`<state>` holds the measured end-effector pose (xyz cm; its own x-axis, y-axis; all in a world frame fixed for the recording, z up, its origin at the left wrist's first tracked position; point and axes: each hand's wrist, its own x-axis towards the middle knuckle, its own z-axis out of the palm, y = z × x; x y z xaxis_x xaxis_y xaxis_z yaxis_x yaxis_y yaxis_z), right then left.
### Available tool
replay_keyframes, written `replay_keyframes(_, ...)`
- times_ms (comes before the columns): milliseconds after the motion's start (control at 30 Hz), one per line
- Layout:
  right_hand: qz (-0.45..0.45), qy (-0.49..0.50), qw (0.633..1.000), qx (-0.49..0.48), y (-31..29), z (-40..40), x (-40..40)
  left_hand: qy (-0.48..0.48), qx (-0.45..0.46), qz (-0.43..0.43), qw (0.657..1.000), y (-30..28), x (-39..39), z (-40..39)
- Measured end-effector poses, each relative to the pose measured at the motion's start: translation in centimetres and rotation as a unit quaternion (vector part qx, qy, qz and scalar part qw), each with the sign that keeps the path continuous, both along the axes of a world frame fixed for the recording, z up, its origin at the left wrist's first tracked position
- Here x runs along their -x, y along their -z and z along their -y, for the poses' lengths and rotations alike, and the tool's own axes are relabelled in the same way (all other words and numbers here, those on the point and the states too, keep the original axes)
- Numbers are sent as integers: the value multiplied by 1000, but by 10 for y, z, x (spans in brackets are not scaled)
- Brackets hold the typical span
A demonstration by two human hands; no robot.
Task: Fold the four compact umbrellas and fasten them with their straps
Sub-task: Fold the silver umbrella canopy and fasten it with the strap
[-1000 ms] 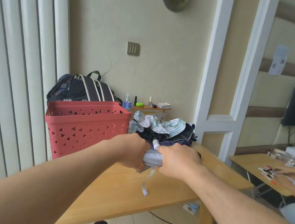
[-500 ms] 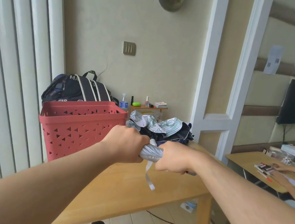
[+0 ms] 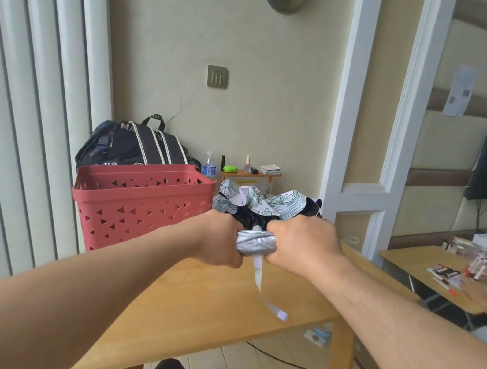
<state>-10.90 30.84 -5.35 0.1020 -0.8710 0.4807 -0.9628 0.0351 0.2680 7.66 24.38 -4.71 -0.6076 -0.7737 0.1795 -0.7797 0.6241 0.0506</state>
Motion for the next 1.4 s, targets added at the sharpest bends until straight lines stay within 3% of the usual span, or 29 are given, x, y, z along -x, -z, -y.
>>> replay_keyframes(100,38,3,999,-33,13,1,-5,3,34,40,999,5,-5,0)
replay_keyframes(267,169,32,970,-173,24,8,-6,5,251,97,963,18,-9,0)
replay_keyframes(433,205,-14,959,-196,15,7,4,3,225,83,971,11,-10,-1)
replay_keyframes(600,325,-100,900,-274,3,1,15,-9,187,77,979,9,-10,-1)
replay_keyframes(667,276,-92,925,-244,4,2,15,-19,141,64,988,13,-7,-2)
replay_keyframes(767,134,-47,976,-168,10,0,13,-21,65,47,997,20,-3,0)
replay_keyframes(933,51,-44,988,-136,21,0,6,-9,38,31,999,28,-8,2)
replay_keyframes(1033,88,-40,986,-135,28,6,13,14,93,-51,994,30,-13,4)
replay_keyframes(1100,180,-45,974,-132,33,7,19,26,88,-182,979,34,-18,5)
replay_keyframes(1167,306,-65,940,-133,38,5,22,-4,8,-361,932,41,-20,-1)
replay_keyframes(1233,388,-86,907,-138,43,4,24,-60,-141,-495,855,50,-14,-11)
replay_keyframes(1300,407,-101,895,-151,46,1,25,-58,-264,-514,814,66,-4,-16)
replay_keyframes(1400,434,-106,880,-161,48,-3,25,16,-339,-482,808,86,5,-31)
